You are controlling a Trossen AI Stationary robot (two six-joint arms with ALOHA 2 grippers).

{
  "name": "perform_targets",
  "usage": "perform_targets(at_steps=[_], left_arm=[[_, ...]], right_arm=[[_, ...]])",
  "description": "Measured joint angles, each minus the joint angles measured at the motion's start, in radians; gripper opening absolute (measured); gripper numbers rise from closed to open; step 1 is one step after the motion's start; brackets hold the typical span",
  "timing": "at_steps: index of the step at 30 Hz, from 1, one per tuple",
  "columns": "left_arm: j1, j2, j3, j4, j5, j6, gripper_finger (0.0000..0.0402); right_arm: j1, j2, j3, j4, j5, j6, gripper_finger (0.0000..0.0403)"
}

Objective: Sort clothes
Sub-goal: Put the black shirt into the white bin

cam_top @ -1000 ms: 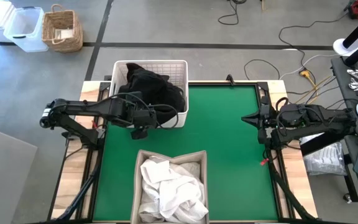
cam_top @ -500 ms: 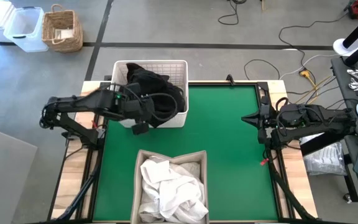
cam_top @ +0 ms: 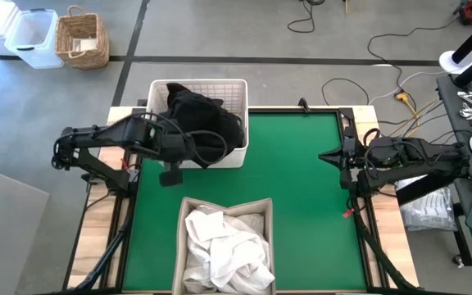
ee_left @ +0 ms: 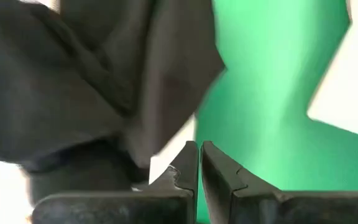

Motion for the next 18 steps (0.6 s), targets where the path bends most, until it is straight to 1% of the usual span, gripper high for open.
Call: perform_targets(at_steps=[1,4,9,14,18], left_arm=[[-0.004,-0.001,-0.021,-0.002,0.017,-0.004,0.0000],[-0.011,0.000,-0.107,-0.019,0.004,-0.027,0.0000],[-0.011,0.002,-0.259,0.030,-0.010,-0.037,0.0000],[-0.013,0.002,-0.372,0.136,-0.089,-0.031,0.0000],[-0.013,0.001,-0.402,0.218,-0.144,-0.007,0.0000]], right_arm=[[0.000,0.000,0.000,0.000,0.000,-0.001,0.0018],[0.000,0.000,0.000,0.001,0.000,-0.015,0.0018],[0.000,0.001,0.000,0.001,0.000,-0.021,0.0018],[0.000,0.001,0.000,0.002,0.000,-0.029,0.0018],[0.000,0.001,0.000,0.003,0.000,-0.035,0.0018]])
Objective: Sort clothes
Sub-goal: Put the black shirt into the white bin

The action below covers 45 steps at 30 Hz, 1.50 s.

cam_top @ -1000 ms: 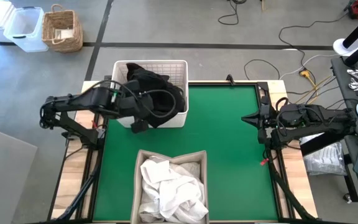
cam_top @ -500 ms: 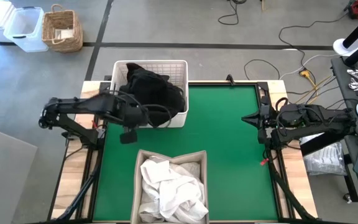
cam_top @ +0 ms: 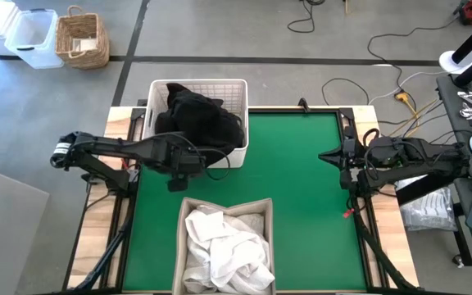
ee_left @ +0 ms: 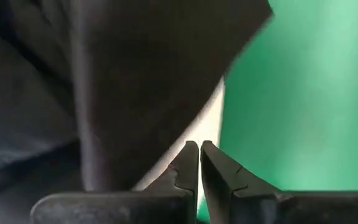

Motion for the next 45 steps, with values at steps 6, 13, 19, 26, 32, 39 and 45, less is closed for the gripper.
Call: perform_targets(at_steps=[6,13,19,26,32,39,45], left_arm=[[0.000,-0.002,0.015,0.034,-0.087,0.013,0.0000],[0.000,-0.002,0.072,0.036,-0.118,0.021,0.0000],[0.000,-0.002,0.132,0.051,-0.160,0.042,0.0000],[0.002,-0.003,0.202,0.047,-0.303,0.034,0.0000],[0.008,-0.003,0.227,0.039,-0.373,0.018,0.0000],[0.026,-0.008,0.228,0.028,-0.442,0.002,0.0000],[0.045,-0.036,0.304,0.028,-0.530,0.045,0.0000]], right_arm=[[0.000,0.000,0.000,0.000,0.000,0.001,0.0018],[0.000,0.000,0.000,0.000,0.000,0.001,0.0018],[0.000,0.000,0.000,0.000,0.000,-0.006,0.0018],[0.000,0.000,0.000,0.000,0.000,-0.006,0.0018],[0.000,0.000,0.000,-0.001,0.000,-0.001,0.0018],[0.000,0.000,0.000,-0.001,0.000,0.001,0.0018],[0.000,0.000,0.000,0.000,0.000,-0.018,0.0018]])
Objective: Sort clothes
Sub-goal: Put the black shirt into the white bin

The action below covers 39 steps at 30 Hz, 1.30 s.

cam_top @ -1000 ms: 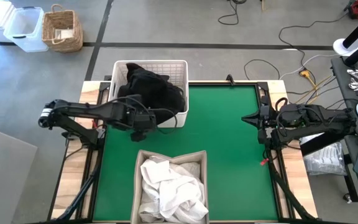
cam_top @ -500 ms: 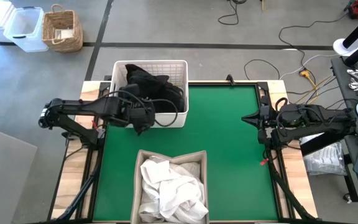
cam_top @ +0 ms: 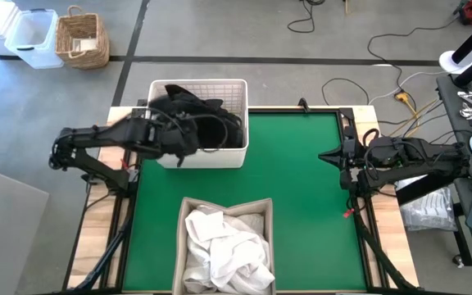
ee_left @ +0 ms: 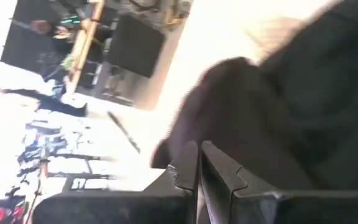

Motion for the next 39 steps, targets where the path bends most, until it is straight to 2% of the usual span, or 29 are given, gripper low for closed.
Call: perform_targets(at_steps=[3,7,11,15,18,21,27,34,39], left_arm=[[0.061,-0.001,0.062,0.002,0.016,0.021,0.0000],[0.211,-0.001,0.124,0.046,0.267,0.064,0.0000],[0.352,0.002,0.107,0.159,0.340,0.182,0.0000],[0.474,0.021,0.082,0.274,0.482,0.274,0.0000],[0.533,0.043,0.069,0.323,0.512,0.315,0.0000],[0.572,0.072,0.051,0.327,0.523,0.343,0.0000],[0.613,0.101,-0.050,0.359,0.668,0.364,0.0000],[0.623,0.107,-0.201,0.407,0.672,0.343,0.0000],[0.624,0.107,-0.293,0.484,0.722,0.337,0.0000]], right_arm=[[0.000,0.000,0.000,0.002,0.000,-0.006,0.0018],[0.000,0.000,0.000,0.006,0.000,0.001,0.0018],[0.000,0.000,0.000,0.007,0.000,0.005,0.0018],[0.000,0.000,0.000,0.008,0.000,0.005,0.0018],[0.000,0.000,0.000,0.008,0.000,0.005,0.0018],[0.000,0.000,0.000,0.008,0.000,0.005,0.0018],[0.000,0.000,0.000,0.008,0.000,0.005,0.0018],[0.000,0.000,0.000,0.008,0.000,0.005,0.0018],[0.000,0.000,0.000,0.008,0.000,0.005,0.0018]])
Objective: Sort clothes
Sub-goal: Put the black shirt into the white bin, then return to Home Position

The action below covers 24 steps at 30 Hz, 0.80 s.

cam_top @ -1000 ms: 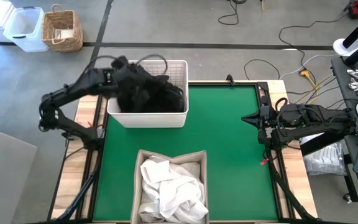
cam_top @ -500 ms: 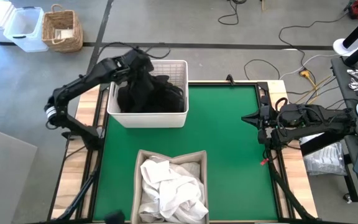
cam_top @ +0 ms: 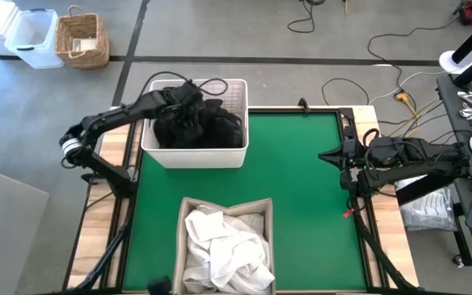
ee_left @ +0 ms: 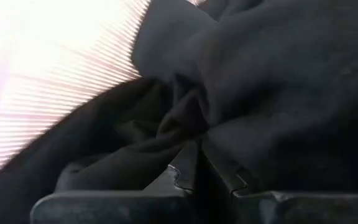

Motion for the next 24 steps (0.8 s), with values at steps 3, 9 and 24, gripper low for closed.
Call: perform_targets(at_steps=[3,9,24], left_arm=[[0.000,0.000,-0.030,0.024,0.004,0.000,0.0000],[0.000,-0.017,-0.001,0.017,0.001,0.000,0.0000],[-0.061,-0.069,0.353,-0.070,0.022,-0.017,0.0000]], right_arm=[[0.000,0.000,0.000,0.000,0.000,0.005,0.0018],[0.000,0.000,0.000,0.000,0.000,0.007,0.0018],[0.000,0.000,0.000,-0.009,0.000,-0.001,0.0018]])
